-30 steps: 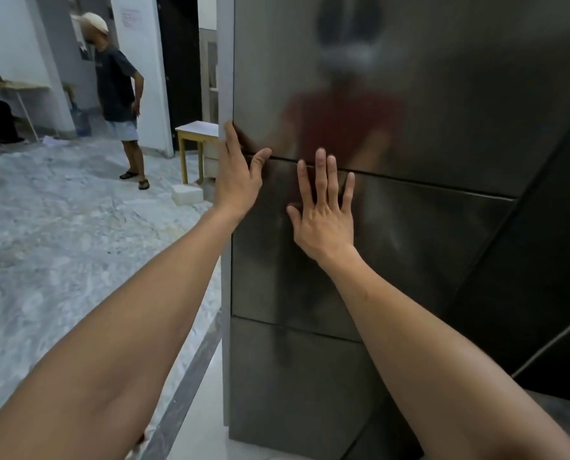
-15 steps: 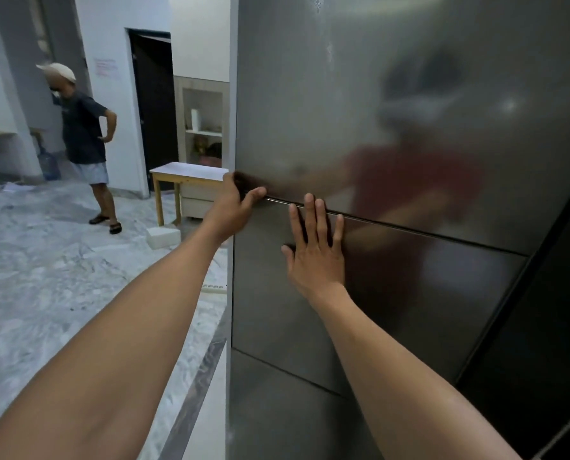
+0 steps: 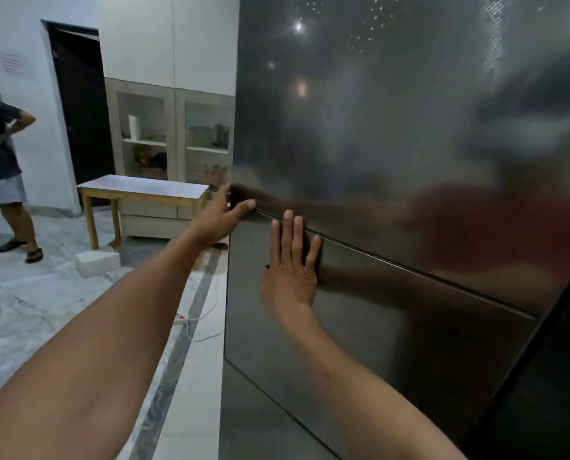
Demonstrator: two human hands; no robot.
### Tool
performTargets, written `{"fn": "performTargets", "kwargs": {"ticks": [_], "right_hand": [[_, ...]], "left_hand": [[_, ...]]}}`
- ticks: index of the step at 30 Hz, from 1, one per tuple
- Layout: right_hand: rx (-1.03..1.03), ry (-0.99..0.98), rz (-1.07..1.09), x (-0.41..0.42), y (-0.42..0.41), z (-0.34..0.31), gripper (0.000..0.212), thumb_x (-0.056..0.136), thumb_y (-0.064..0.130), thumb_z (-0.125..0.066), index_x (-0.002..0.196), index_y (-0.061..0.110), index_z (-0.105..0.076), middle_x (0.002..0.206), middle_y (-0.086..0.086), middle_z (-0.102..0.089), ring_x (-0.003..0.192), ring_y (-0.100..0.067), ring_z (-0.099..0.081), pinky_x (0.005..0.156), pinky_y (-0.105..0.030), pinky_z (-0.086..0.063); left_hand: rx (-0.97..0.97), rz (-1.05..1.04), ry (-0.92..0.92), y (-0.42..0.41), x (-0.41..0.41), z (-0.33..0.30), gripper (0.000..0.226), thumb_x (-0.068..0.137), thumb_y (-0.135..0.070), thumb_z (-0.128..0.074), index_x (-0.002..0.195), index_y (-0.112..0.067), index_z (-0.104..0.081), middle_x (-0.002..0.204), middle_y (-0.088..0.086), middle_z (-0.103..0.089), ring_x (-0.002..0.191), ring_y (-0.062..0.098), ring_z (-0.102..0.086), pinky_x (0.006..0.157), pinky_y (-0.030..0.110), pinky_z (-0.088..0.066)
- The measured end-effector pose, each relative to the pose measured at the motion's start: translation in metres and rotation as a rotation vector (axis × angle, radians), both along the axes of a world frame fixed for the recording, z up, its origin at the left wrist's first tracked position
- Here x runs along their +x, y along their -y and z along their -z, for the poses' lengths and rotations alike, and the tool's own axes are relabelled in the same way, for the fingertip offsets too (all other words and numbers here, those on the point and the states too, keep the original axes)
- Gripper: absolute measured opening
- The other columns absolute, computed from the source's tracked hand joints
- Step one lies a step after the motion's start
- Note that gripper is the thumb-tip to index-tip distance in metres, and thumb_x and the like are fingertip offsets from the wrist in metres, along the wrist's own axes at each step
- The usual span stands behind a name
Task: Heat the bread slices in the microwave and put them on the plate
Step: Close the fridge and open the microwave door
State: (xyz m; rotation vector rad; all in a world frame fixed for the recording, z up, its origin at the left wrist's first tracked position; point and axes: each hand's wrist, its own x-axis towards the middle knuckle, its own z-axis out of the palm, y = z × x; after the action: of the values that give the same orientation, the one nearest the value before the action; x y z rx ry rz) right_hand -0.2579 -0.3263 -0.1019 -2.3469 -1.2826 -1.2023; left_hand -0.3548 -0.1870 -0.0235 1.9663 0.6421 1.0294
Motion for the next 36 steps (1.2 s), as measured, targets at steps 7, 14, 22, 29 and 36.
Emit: {"fn": "performTargets", "kwargs": {"ticks": [7, 14, 22, 29, 36], "right_hand": [[-0.087, 0.004, 0.182, 0.039, -0.023, -0.003, 0.101, 0.093, 0.041, -0.05, 0.155, 0.002, 0.021, 0.157, -0.023, 0.036, 0.14, -0.042, 0.042, 0.108, -0.057, 0.034], [-0.132, -0.007, 0.352, 0.073, -0.041, -0.005, 0.105, 0.093, 0.042, -0.052, 0.154, 0.002, 0.023, 0.156, -0.024, 0.038, 0.138, -0.043, 0.044, 0.103, -0.06, 0.037], [-0.127, -0.048, 0.516, 0.116, -0.058, -0.007, 0.109, 0.091, 0.042, -0.054, 0.153, 0.002, 0.026, 0.154, -0.023, 0.042, 0.137, -0.041, 0.046, 0.102, -0.058, 0.039], [-0.086, -0.003, 0.645, 0.138, -0.067, -0.014, 0.098, 0.095, 0.042, -0.049, 0.156, 0.0, 0.016, 0.159, -0.022, 0.032, 0.148, -0.037, 0.03, 0.115, -0.055, 0.025], [-0.073, 0.12, 0.751, 0.163, -0.057, -0.04, 0.089, 0.098, 0.039, -0.043, 0.157, 0.002, 0.011, 0.164, -0.016, 0.024, 0.152, -0.029, 0.023, 0.123, -0.05, 0.013]], "left_hand": [[-0.207, 0.143, 0.106, -0.03, 0.075, -0.001, 0.056, 0.084, -0.04, -0.067, 0.132, -0.018, -0.048, 0.123, 0.004, -0.062, 0.114, 0.021, -0.061, 0.104, 0.044, -0.048], [-0.224, 0.294, 0.097, -0.05, 0.136, 0.0, 0.039, 0.101, -0.028, -0.05, 0.138, -0.021, -0.038, 0.13, 0.007, -0.054, 0.119, 0.023, -0.055, 0.106, 0.045, -0.044], [-0.169, 0.48, 0.143, -0.074, 0.209, 0.007, 0.04, 0.101, -0.025, -0.05, 0.139, -0.019, -0.039, 0.128, 0.005, -0.055, 0.118, 0.02, -0.056, 0.104, 0.04, -0.046], [-0.082, 0.577, 0.187, -0.081, 0.271, 0.017, 0.026, 0.099, -0.031, -0.05, 0.125, -0.027, -0.047, 0.123, -0.001, -0.058, 0.114, 0.013, -0.055, 0.104, 0.035, -0.043], [0.007, 0.616, 0.217, -0.072, 0.3, 0.028, 0.045, 0.102, -0.035, -0.045, 0.144, -0.024, -0.032, 0.133, -0.001, -0.041, 0.118, 0.011, -0.046, 0.104, 0.032, -0.038]]}}
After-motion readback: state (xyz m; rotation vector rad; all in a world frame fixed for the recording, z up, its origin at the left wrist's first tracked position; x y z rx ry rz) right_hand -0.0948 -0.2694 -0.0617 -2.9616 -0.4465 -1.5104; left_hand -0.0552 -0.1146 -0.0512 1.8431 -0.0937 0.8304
